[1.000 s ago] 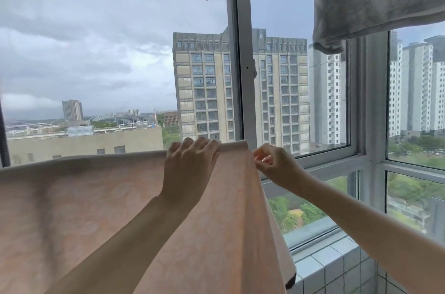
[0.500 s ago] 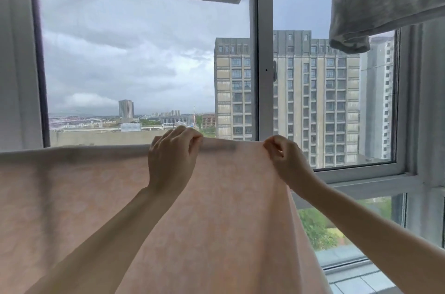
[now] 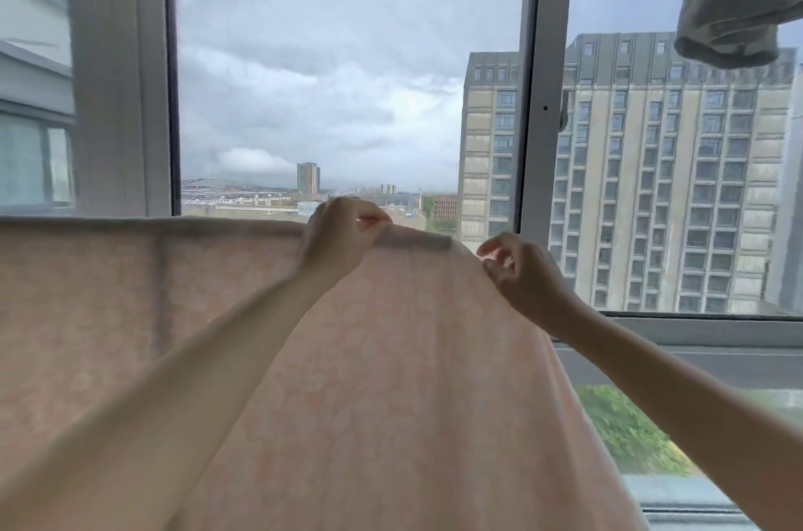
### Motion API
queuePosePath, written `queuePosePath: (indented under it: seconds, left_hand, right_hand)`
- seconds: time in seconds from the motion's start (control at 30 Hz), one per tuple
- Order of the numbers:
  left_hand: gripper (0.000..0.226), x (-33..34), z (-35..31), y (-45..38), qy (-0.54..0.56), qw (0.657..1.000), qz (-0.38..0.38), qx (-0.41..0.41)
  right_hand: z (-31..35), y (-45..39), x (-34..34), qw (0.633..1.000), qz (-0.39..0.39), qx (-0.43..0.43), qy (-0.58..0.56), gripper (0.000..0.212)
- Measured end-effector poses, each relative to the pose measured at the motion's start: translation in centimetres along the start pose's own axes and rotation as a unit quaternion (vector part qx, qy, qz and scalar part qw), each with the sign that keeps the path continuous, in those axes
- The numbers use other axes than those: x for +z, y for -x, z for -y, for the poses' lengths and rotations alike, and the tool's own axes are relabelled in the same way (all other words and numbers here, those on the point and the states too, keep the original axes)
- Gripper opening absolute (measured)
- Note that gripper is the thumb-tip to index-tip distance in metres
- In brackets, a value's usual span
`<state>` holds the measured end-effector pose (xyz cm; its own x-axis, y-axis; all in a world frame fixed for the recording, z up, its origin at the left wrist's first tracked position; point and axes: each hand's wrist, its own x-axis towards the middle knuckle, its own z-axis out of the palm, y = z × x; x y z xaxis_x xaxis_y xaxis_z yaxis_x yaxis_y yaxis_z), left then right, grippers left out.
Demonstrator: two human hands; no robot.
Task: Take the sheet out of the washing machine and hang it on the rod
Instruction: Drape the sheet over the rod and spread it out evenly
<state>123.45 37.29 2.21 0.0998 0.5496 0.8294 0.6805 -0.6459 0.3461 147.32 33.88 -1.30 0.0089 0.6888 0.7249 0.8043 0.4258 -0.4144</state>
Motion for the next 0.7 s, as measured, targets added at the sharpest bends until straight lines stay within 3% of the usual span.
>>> queuePosePath:
  seconds: [0.17, 0.27, 0.33, 0.43, 0.57, 0.7]
  left_hand:
    - [0.007, 0.5, 0.0, -0.2, -0.003, 1.0, -0.013, -0.024]
    - [0.007, 0.8, -0.1, 0.1, -0.006, 0.999, -0.038, -0.014]
    - [0.01, 0.9, 0.0, 0.6, -0.027, 0.998, -0.053, 0.008]
    - [0.022, 0.7, 0.7, 2.2, -0.086, 0.993, -0.059, 0.06]
    - [0.027, -0.1, 2.3, 4.2, -0.133, 0.98, -0.064, 0.13]
    - [0.027, -2.1, 4.4, 5.1, -0.174, 0.972, -0.081, 0.136]
  right_hand:
    - [1.2, 0.5, 0.5, 0.996, 0.01, 0.018, -0.082, 0.008]
    - [2.7, 0.2, 0.6, 0.996, 0.043, 0.002, -0.074, 0.012]
    - [3.3, 0.1, 0.9, 0.997, 0.054, 0.002, -0.05, 0.014]
    - [3.7, -0.2, 1.1, 0.999, 0.017, 0.0, -0.046, 0.009]
    - [4.8, -0.2, 1.2, 0.998, -0.024, -0.05, -0.037, 0.018]
    - [6.6, -0.8, 2.0, 0.996, 0.008, -0.094, 0.005, 0.023]
